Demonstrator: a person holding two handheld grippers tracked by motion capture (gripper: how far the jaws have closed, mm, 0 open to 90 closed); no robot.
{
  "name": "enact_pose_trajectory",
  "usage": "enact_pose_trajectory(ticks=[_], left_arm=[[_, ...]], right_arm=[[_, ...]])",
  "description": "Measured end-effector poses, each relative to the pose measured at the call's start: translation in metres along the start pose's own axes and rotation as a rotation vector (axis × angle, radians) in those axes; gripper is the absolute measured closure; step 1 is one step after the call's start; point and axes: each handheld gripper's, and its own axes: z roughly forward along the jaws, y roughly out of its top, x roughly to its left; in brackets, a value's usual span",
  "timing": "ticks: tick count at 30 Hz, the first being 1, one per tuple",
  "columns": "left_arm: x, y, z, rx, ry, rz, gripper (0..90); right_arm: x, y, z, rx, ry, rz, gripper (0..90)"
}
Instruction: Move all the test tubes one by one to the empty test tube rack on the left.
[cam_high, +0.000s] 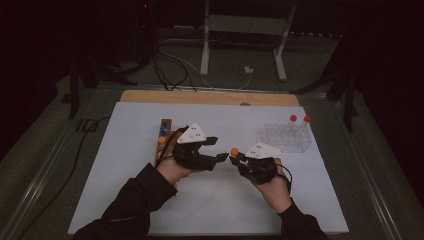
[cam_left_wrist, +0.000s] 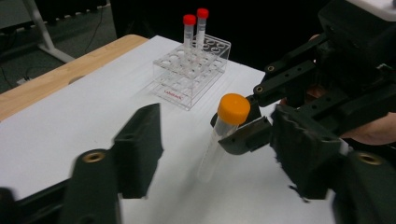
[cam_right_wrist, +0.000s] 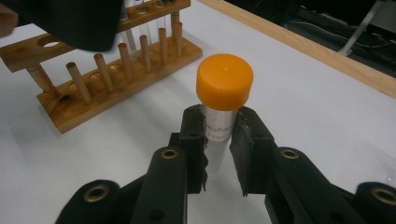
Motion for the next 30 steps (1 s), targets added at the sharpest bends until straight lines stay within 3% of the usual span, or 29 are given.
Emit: enact_pose_trajectory(ticks=[7, 13, 23, 30], left_arm=[[-0.005, 0.002, 0.010, 0.002, -0.017, 0.012, 49.9], [-0.007, 0.002, 0.020, 0.034, -0.014, 0.058, 57.5], [-0.007, -0.001, 0.032, 0.066, -0.018, 0.061, 66.7], [-0.008, 0.000, 0.032, 0.071, -0.005, 0.070, 71.5]], right_arm=[[0.002, 0.000, 0.000, 0.001, 0.013, -0.002, 74.3], [0.003, 0.001, 0.002, 0.001, 0.018, -0.002, 74.3], [0.004, 0.000, 0.004, 0.011, 0.026, -0.009, 74.3], [0.004, 0.000, 0.004, 0.011, 0.034, -0.002, 74.1]])
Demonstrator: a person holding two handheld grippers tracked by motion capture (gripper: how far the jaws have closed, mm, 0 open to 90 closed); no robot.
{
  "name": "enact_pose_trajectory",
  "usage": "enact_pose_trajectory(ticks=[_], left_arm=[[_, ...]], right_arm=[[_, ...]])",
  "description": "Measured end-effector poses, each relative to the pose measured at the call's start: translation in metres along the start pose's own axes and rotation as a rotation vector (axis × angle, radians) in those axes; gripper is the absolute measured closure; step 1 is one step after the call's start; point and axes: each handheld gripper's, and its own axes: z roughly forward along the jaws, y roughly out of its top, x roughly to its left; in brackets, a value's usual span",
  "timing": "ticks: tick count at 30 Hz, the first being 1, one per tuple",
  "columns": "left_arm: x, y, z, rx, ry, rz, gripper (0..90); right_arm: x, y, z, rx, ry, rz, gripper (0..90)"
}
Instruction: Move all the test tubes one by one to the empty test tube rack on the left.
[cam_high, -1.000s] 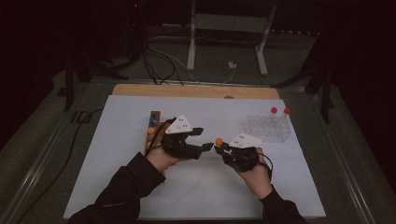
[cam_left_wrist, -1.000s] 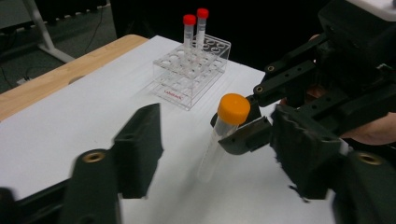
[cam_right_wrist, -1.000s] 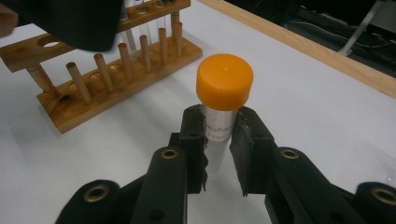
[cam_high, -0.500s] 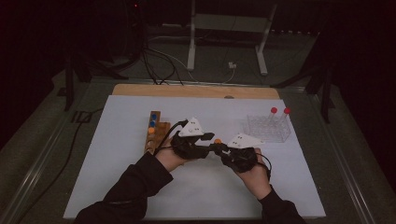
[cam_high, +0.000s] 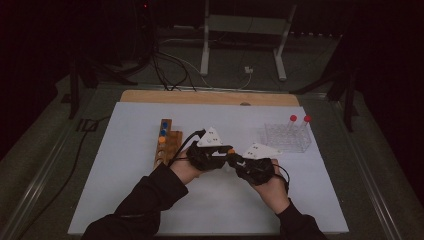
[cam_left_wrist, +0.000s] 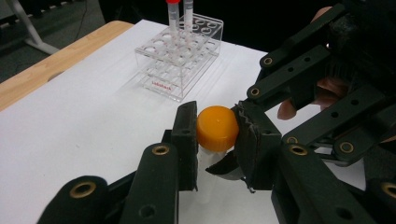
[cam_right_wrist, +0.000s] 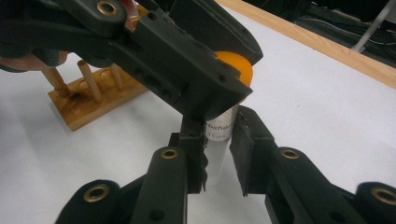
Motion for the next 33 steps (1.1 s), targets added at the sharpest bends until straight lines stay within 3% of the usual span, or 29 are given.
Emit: enact_pose_trajectory(ticks=[4, 5, 11, 12, 16, 18, 19, 24, 25, 30, 33], left_arm=[[-0.001, 0.000, -0.001, 0.005, 0.019, 0.018, 71.8], [0.000, 0.001, -0.004, 0.000, 0.020, 0.009, 71.9], [0.004, 0.003, -0.015, -0.008, 0.039, 0.011, 71.9], [0.005, 0.003, -0.017, -0.011, 0.040, 0.009, 72.0], [0.010, 0.005, -0.031, -0.020, 0.057, 0.005, 71.9], [0.013, 0.005, -0.037, -0.019, 0.078, 0.007, 71.9], [0.014, 0.005, -0.040, -0.021, 0.083, 0.004, 71.9], [0.022, 0.001, -0.059, -0.026, 0.121, -0.011, 71.9], [0.025, -0.001, -0.066, -0.029, 0.134, -0.020, 71.9], [0.029, -0.003, -0.082, -0.028, 0.168, -0.020, 71.9], [0.033, -0.006, -0.095, -0.031, 0.193, -0.026, 71.9]], right_arm=[[-0.002, 0.000, 0.000, 0.001, 0.021, 0.018, 70.2], [-0.003, 0.000, -0.001, -0.014, 0.027, 0.034, 62.4], [-0.006, 0.000, -0.006, -0.043, 0.014, 0.032, 48.8], [-0.006, 0.001, -0.008, -0.050, 0.008, 0.031, 41.1], [-0.005, 0.001, -0.011, -0.076, 0.000, 0.043, 26.9], [-0.005, 0.002, -0.012, -0.079, 0.003, 0.048, 24.2], [-0.004, 0.003, -0.012, -0.083, -0.006, 0.049, 15.8], [-0.005, 0.002, -0.012, -0.084, -0.009, 0.064, 6.7], [-0.006, 0.002, -0.011, -0.083, 0.002, 0.073, 1.2], [-0.009, 0.001, -0.013, -0.095, 0.008, 0.084, 1.1], [-0.011, 0.000, -0.016, -0.108, -0.013, 0.067, 0.0]])
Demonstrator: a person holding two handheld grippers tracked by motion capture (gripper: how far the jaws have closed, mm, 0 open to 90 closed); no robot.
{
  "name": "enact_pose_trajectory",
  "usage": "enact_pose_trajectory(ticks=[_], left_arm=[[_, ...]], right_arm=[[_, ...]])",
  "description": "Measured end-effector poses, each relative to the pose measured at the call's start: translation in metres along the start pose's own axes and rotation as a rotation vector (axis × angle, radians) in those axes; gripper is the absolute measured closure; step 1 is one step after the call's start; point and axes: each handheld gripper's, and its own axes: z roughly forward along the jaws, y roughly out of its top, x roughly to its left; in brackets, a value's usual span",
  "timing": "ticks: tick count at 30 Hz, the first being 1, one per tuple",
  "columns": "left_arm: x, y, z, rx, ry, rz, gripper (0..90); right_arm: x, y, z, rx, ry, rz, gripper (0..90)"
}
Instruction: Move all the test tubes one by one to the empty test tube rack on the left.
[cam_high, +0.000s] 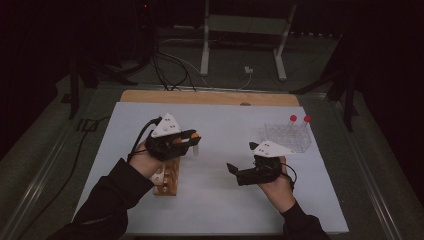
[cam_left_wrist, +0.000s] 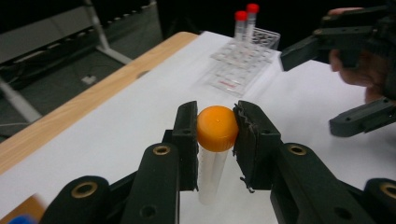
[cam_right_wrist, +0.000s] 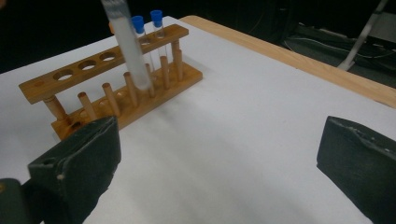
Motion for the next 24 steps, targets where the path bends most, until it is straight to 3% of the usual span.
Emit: enact_pose_trajectory(ticks=[8, 16, 22, 24], left_arm=[[0.017, -0.011, -0.026, 0.009, 0.068, -0.022, 71.9], [0.034, -0.031, -0.047, 0.025, 0.150, -0.052, 71.9], [0.045, -0.046, -0.052, 0.026, 0.196, -0.083, 71.9], [0.047, -0.051, -0.051, 0.022, 0.189, -0.110, 71.8]], right_arm=[[-0.004, 0.001, -0.004, -0.019, -0.004, 0.018, 0.0], [-0.003, 0.000, -0.002, -0.004, 0.003, 0.015, 0.0], [-0.004, -0.001, 0.000, 0.004, 0.006, 0.018, 0.0], [-0.004, -0.001, 0.000, 0.008, 0.007, 0.019, 0.0]])
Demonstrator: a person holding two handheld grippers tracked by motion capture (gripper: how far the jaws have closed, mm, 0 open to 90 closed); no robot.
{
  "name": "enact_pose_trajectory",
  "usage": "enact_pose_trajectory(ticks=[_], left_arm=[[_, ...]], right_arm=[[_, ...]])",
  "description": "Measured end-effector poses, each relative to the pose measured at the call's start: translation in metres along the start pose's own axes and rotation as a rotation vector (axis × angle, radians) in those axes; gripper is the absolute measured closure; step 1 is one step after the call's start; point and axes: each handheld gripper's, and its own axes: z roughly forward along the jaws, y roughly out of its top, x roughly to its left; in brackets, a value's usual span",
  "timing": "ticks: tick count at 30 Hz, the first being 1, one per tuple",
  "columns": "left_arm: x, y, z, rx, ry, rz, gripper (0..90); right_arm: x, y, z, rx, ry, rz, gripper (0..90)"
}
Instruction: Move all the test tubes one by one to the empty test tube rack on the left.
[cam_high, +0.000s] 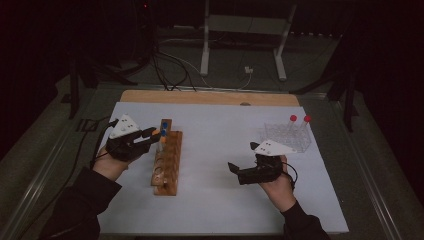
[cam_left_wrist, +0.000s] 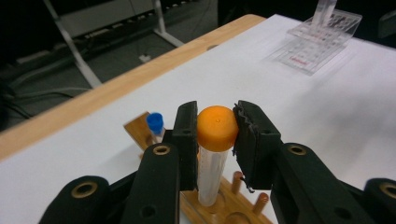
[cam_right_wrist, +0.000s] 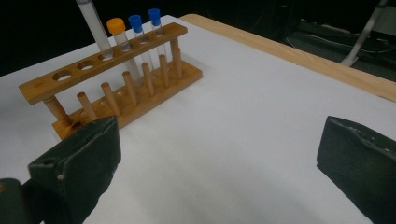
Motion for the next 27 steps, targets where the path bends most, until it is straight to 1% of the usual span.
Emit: enact_pose_trajectory(ticks=[1, 4, 9, 11, 16, 24, 26, 27], left_arm=[[0.001, -0.002, 0.001, 0.000, 0.000, -0.007, 71.9], [-0.001, -0.010, 0.007, 0.016, -0.002, -0.006, 71.9], [-0.002, -0.024, 0.017, 0.039, -0.021, -0.025, 71.8], [-0.003, -0.028, 0.020, 0.053, -0.020, -0.020, 71.8], [-0.002, -0.036, 0.025, 0.067, -0.027, -0.031, 71.7], [-0.003, -0.041, 0.031, 0.123, -0.027, -0.017, 71.6], [-0.004, -0.040, 0.031, 0.137, -0.024, 0.005, 71.6], [-0.004, -0.040, 0.032, 0.143, -0.021, 0.008, 71.6]], right_arm=[[0.000, 0.000, 0.000, -0.001, -0.002, 0.000, 0.0], [0.000, 0.000, -0.001, -0.002, -0.001, 0.000, 0.0], [-0.001, 0.000, -0.001, -0.004, 0.003, 0.007, 0.0], [-0.002, -0.001, -0.001, -0.001, 0.004, 0.010, 0.0], [-0.002, -0.001, -0.001, -0.001, 0.003, 0.009, 0.0], [-0.004, 0.000, -0.003, -0.008, 0.004, 0.018, 0.0], [-0.005, 0.000, -0.002, -0.008, 0.003, 0.019, 0.0], [-0.005, 0.000, -0.002, -0.008, 0.003, 0.019, 0.0]])
